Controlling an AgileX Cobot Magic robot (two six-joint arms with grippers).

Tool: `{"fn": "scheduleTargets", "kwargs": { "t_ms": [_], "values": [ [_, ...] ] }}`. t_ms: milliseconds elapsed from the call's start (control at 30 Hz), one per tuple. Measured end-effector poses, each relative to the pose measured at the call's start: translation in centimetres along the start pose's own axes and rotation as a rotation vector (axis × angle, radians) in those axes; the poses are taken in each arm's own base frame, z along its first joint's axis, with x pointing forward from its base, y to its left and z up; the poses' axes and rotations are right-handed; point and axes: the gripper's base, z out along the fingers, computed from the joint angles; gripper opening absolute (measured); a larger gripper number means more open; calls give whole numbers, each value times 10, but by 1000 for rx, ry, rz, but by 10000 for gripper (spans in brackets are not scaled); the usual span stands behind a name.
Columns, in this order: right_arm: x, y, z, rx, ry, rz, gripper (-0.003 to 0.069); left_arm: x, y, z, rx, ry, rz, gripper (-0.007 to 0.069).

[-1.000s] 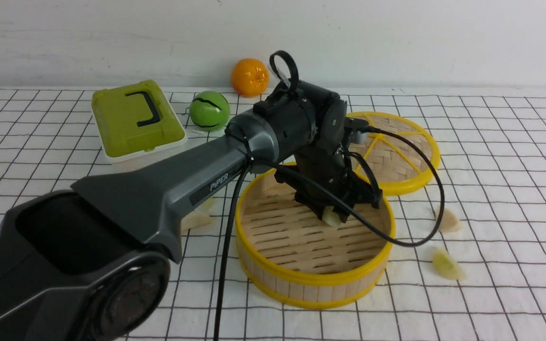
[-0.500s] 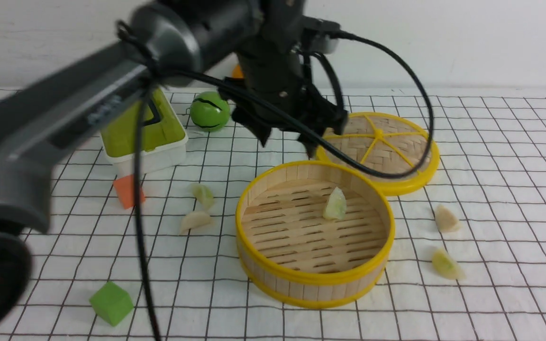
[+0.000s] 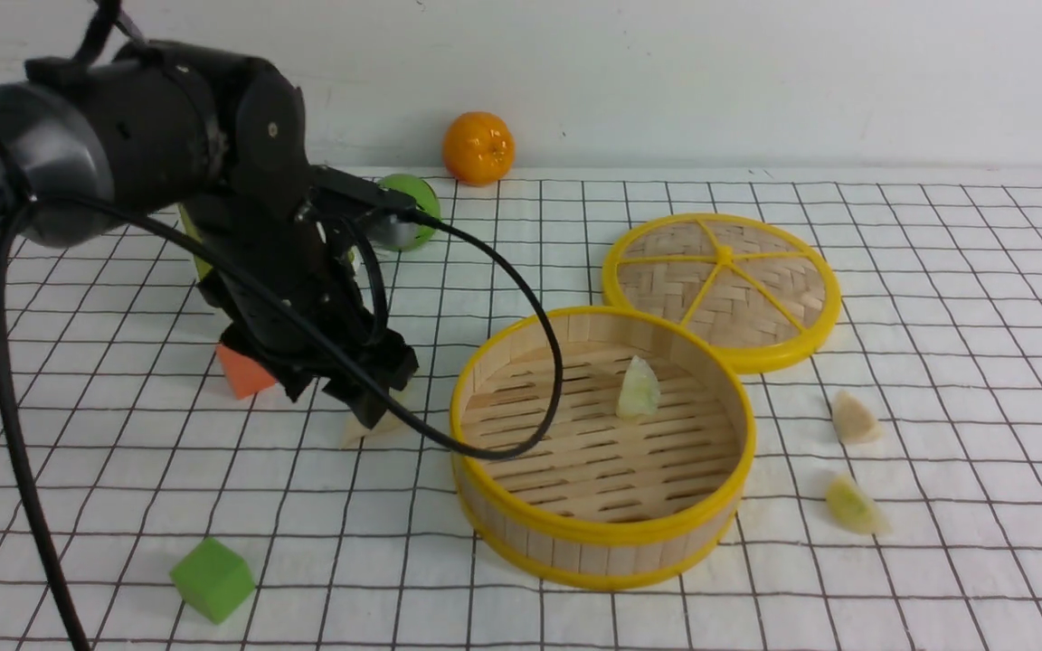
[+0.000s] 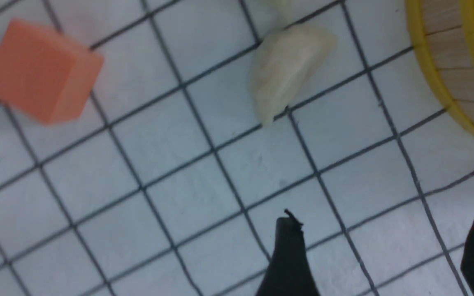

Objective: Put the dumplings into the steamer on the table with the white tablecloth.
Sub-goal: 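Reach for and grasp a dumpling on the table with the left gripper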

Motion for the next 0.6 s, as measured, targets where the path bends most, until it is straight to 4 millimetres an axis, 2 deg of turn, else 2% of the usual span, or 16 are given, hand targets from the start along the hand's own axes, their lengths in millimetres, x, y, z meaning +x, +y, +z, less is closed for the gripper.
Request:
{"fn": "scheduleTargets", "kwargs": {
  "t_ms": [433, 600],
  "values": [
    [6, 2, 0, -21, 68, 7, 33, -15, 3, 74, -22, -63, 53, 517],
    [7, 2, 0, -22, 75, 7, 37, -15, 5, 93, -44, -65, 78, 469]
  ]
}}
